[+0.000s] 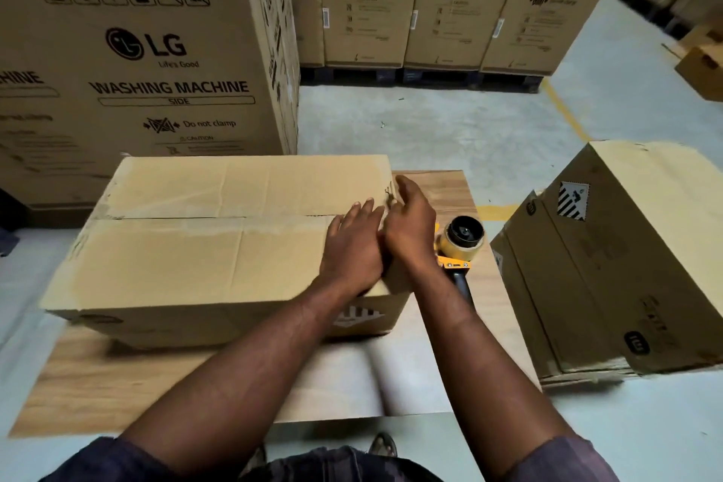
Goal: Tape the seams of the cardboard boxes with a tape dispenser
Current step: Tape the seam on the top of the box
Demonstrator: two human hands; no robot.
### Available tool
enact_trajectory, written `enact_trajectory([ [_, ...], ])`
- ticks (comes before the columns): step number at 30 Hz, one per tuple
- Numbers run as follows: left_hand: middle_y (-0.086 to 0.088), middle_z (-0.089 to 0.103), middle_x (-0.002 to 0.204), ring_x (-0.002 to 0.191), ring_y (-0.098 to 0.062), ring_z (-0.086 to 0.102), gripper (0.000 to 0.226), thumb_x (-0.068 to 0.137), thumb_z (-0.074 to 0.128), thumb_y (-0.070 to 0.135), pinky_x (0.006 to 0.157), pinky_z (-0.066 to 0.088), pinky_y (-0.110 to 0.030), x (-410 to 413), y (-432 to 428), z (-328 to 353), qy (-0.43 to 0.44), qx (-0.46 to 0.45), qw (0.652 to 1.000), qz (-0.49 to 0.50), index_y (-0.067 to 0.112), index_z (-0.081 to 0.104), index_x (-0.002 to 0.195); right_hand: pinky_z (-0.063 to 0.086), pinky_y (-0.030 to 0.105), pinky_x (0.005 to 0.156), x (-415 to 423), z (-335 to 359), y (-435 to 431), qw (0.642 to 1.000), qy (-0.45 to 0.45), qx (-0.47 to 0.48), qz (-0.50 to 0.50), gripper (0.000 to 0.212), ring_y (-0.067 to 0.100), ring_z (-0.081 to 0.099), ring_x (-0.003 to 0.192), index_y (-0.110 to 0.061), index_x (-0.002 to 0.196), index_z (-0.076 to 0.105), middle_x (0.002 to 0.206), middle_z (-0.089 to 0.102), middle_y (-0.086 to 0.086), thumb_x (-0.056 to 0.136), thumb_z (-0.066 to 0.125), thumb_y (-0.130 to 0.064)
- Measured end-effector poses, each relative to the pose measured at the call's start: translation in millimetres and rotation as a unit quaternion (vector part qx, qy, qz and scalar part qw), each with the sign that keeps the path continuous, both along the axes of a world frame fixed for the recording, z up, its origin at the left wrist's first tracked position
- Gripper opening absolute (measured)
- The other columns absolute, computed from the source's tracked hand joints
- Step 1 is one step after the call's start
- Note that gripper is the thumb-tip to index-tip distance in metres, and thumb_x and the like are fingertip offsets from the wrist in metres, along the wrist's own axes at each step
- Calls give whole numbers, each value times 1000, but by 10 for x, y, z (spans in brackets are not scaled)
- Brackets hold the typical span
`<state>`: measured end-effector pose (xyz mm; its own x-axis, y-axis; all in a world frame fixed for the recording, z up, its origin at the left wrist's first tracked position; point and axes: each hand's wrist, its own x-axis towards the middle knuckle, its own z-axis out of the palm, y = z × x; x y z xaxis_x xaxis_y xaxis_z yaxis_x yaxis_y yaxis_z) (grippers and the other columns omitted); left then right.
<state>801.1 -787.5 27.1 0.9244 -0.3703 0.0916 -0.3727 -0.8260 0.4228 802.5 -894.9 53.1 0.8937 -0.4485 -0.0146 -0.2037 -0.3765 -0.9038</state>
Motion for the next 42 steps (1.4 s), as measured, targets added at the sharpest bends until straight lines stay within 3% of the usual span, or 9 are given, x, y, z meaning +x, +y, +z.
enact_trajectory([
  [3, 1, 42, 154, 145, -19, 32, 61, 94, 52, 28, 122, 15, -39, 51, 202, 28, -17, 42, 996, -75, 23, 36, 153, 28, 24, 116, -64, -49, 266, 985, -4, -95, 144, 49, 21, 40, 146, -9, 154, 43, 157, 45, 10, 107, 47, -23],
  [6, 7, 30, 162, 152, -14, 16, 57, 103, 38, 38, 123, 0, -53, 101, 474, 29, -11, 64, 992, -112, 29, 24, 158, 19, 33, 124, -57, -184, 313, 965, 35, -195, 174, 63, 24, 27, 153, -6, 156, 38, 164, 33, 13, 109, 31, -47],
  [12, 16, 27, 162, 151, -6, 18, 50, 106, 36, 41, 122, 13, -36, 319, 1938, -29, -1, 16, 1000, -14, 33, 33, 155, 8, 40, 128, -14, -301, 439, 908, 100, -365, 178, 77, 25, 6, 158, -6, 162, 17, 170, 9, 11, 105, 21, -58],
  [19, 3, 29, 163, 152, -15, 20, 51, 105, 36, 32, 125, 9, -41, 315, 1905, 4, -1, 28, 998, -61, 23, 34, 155, 13, 48, 127, 68, -82, 1405, 928, 60, -310, 199, 58, 33, 19, 155, -2, 157, 29, 167, 22, 18, 102, 40, -17],
  [22, 8, 29, 162, 151, -8, 20, 51, 105, 36, 31, 125, 9, -36, 342, 2106, 40, 10, -7, 996, -90, 25, 34, 155, 7, 49, 126, 64, -153, 1698, 917, 52, -295, 262, 54, 24, 19, 156, -12, 159, 30, 167, 27, 8, 107, 35, -26],
  [33, 6, 58, 141, 136, -11, 49, 37, 98, 59, 22, 114, 39, -38, 656, 3962, 51, -31, -64, 997, 13, 23, 63, 135, 6, 49, 125, 112, -198, 2028, 930, 114, -336, 95, 58, 25, 16, 156, -7, 155, 34, 168, 23, 10, 104, 36, -37],
  [37, 7, 47, 152, 144, -15, 37, 42, 101, 55, 29, 119, 28, -42, 567, 3911, 23, -20, -47, 999, 0, 24, 56, 143, 6, 56, 125, 166, -134, 2835, 922, 88, -323, 193, 62, 30, 13, 156, -6, 152, 35, 168, 21, 14, 103, 40, -44],
  [40, 9, 49, 151, 144, -11, 36, 38, 99, 60, 32, 121, 27, -40, 544, 4059, -6, 2, -114, 993, 0, 28, 61, 137, 2, 61, 123, 127, -177, 3230, 880, 72, -358, 303, 67, 32, 5, 157, -14, 153, 34, 170, 15, 8, 100, 39, -55],
  [42, 7, 53, 147, 139, -9, 43, 36, 93, 70, 29, 118, 34, -36, 539, 4193, -7, 23, -187, 981, 37, 27, 67, 129, 9, 57, 123, 114, -162, 3189, 899, 50, -331, 283, 55, 29, 16, 155, -16, 140, 46, 166, 27, 7, 100, 42, -52],
])
